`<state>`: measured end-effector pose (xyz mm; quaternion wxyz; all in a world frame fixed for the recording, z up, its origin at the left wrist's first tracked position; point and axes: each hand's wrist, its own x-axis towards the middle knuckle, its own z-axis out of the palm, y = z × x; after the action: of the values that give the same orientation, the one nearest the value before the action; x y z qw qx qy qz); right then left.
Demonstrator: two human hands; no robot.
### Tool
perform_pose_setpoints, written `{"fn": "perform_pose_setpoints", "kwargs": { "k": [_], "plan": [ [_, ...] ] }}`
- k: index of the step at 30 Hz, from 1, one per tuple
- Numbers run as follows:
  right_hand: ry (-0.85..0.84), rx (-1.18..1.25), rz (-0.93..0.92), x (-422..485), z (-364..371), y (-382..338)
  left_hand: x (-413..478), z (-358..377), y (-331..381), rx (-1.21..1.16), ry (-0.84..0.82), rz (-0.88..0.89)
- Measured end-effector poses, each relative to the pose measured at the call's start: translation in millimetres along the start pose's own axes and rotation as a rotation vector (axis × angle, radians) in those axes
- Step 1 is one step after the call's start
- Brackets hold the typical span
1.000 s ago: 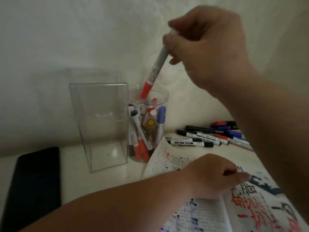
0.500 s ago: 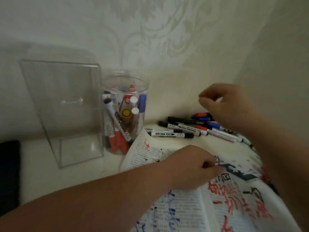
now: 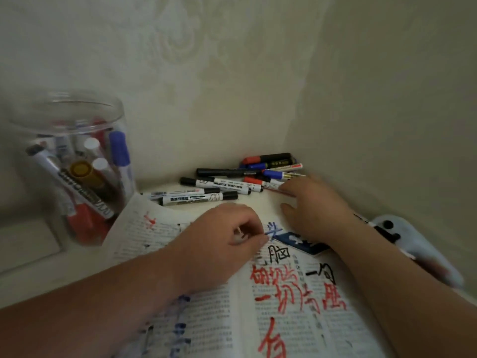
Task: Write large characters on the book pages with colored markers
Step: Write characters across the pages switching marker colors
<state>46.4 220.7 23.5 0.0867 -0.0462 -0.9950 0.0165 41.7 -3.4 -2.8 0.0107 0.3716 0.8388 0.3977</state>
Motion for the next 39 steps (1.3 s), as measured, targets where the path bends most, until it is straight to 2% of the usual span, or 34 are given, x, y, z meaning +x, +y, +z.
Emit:
{"fn": "perform_pose_setpoints", "kwargs": {
  "k": [2, 4, 8, 12, 15, 19, 21, 23, 26, 28, 30, 32, 34, 36, 39],
  "plan": [
    [0.015, -0.005, -0.047, 1.2, 2.5, 0.3, 4.3, -0.1, -6.4, 0.172, 0.211, 0.069],
    [0.040, 0.009, -0.075, 0.5, 4.6, 1.1, 11.0, -4.0, -16.9, 0.347, 0.310, 0.035],
    [0.026, 0.083, -0.143, -1.0, 5.1, 8.4, 15.9, -9.4, -26.1, 0.551, 0.184, -0.213],
    [0.109, 0.209, -0.231, -8.0, 6.0, 7.3, 17.3, -6.9, -22.3, 0.596, 0.200, -0.237],
    [0.145, 0.264, -0.268, -16.0, 1.3, -1.8, 18.7, -5.5, -30.7, 0.616, 0.240, -0.155],
    [-0.008, 0.349, -0.275, -28.1, -8.6, -16.2, 16.6, -11.0, -21.5, 0.569, 0.412, 0.096],
    [-0.037, 0.501, -0.215, -31.2, -10.2, -18.0, 11.9, -14.4, -8.2, 0.379, 0.480, 0.256],
    [-0.112, 0.794, -0.092, -32.5, -11.1, -19.0, 5.8, -13.5, 2.3, 0.214, 0.471, 0.372],
    [-0.376, 1.480, 0.105, -32.1, -11.8, -18.7, 1.8, -6.8, 7.2, 0.083, 0.462, 0.397],
    [-0.465, 1.741, 0.113, -32.6, -12.5, -20.2, 1.6, -4.9, 5.8, 0.004, 0.469, 0.348],
    [-0.349, 1.801, 0.144, -31.2, -10.2, -24.1, 2.1, -4.8, 1.8, -0.061, 0.456, 0.267],
    [-0.067, 1.768, 0.197, -29.5, -6.5, -26.2, 3.5, -3.4, -1.9, -0.080, 0.411, 0.169],
    [0.150, 1.681, 0.133, -30.3, -5.7, -28.2, 5.8, -0.5, -4.4, -0.003, 0.312, 0.108],
    [0.224, 1.607, 0.002, -32.4, -6.8, -29.5, 8.0, 2.3, -4.2, 0.077, 0.194, 0.117],
    [0.191, 1.514, -0.140, -38.7, -14.1, -35.1, 5.7, 0.7, 3.3, 0.045, 0.115, 0.219]
  ]
}}
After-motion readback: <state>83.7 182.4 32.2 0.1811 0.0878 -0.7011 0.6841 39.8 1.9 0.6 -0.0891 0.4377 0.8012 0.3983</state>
